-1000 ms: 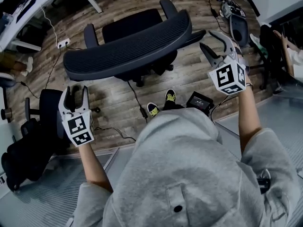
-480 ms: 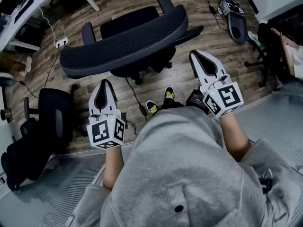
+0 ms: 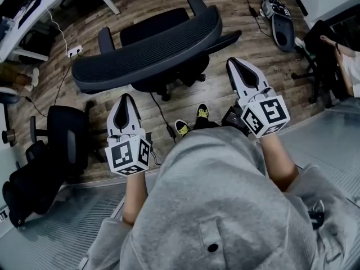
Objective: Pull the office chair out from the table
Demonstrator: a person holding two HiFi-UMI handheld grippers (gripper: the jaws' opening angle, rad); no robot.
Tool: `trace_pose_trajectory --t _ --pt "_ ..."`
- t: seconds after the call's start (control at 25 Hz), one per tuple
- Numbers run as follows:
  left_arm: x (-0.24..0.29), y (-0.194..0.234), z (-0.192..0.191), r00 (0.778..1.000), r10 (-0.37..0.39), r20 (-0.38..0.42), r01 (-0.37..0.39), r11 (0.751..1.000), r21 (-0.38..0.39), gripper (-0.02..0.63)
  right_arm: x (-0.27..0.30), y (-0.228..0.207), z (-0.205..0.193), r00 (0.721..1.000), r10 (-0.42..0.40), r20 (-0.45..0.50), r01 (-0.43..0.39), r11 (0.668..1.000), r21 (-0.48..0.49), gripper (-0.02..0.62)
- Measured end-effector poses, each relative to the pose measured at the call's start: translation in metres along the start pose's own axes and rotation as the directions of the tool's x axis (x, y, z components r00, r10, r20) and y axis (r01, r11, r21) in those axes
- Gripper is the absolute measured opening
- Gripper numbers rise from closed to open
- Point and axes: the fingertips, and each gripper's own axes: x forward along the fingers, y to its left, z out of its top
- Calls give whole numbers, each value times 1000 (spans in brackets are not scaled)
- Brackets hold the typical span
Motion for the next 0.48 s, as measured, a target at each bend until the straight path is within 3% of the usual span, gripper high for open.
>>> trace_pose_trajectory --t 0.48 --pt "4 -1 -5 1000 -17 -13 17 1000 7 13 2 7 -1 1000 4 -3 -4 1000 -6 38"
